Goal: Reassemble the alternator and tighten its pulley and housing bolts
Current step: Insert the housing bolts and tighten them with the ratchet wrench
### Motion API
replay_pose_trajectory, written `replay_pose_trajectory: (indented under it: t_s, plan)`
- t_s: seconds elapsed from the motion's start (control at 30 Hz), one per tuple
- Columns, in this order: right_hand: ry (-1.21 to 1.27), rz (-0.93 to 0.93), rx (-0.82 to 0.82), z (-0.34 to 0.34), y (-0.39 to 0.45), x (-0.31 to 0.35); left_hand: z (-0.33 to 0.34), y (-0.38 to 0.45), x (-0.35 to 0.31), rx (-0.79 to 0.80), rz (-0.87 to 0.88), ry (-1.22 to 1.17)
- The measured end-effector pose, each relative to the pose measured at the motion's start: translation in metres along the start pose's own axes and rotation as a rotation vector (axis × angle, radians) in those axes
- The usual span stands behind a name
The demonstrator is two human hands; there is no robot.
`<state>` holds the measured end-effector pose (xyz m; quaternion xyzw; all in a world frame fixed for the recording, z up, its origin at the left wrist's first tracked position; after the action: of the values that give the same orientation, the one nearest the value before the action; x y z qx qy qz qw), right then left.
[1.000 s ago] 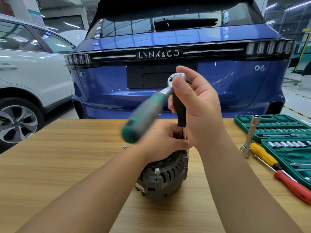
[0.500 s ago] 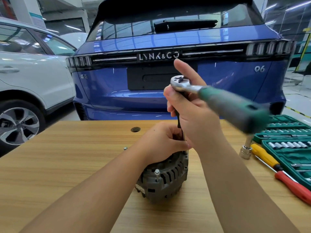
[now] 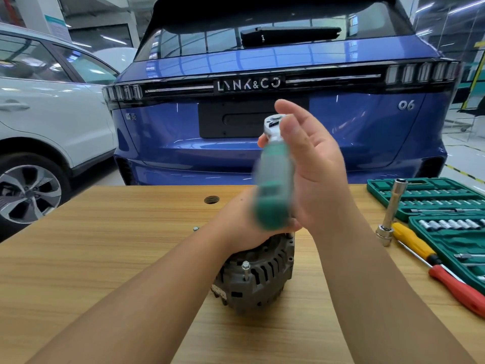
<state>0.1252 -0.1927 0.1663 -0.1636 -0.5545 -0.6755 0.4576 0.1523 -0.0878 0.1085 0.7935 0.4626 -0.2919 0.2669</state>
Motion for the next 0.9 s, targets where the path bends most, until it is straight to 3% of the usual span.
replay_pose_trajectory:
  t_s: [0.1,0.17,0.3,0.43,0.57,0.77,0.9]
  plan:
    - [-0.217,-0.129,-0.180,-0.004,-0.003,0.004,0.001,0.000,-0.001,0.004,-0.018,0.079]
    - [-0.237,-0.106,-0.260,-0.012,0.001,0.006,0.001,0.001,-0.001,0.002,-0.030,0.087]
    - [-0.020,-0.029,-0.039,-0.017,0.003,0.006,0.001,0.003,0.001,-0.001,-0.044,0.108]
    - [-0.148,-0.245,0.015,-0.006,0.002,-0.001,0.000,0.002,0.002,-0.006,-0.014,0.088]
    - [-0.162,-0.265,0.068,0.000,-0.001,-0.005,0.000,-0.002,-0.001,-0.011,0.009,0.071]
    - [0.095,0.063,0.091,-0.006,0.012,-0.001,-0.001,-0.001,-0.002,-0.031,-0.047,0.036]
    - [0.071,0.060,0.113,-0.002,0.006,-0.004,-0.002,-0.003,-0.004,-0.005,-0.017,-0.007]
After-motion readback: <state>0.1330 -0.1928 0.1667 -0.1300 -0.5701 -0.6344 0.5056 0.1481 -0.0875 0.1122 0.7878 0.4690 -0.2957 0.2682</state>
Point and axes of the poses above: each hand's wrist, its own y-axis towards the middle knuckle, its own z-axis out of the palm, x = y × z, the point moved 3 cm from there along y, towards the middle knuckle, and after that the axes turned 2 degrees about -z, right-handed, at the moved point
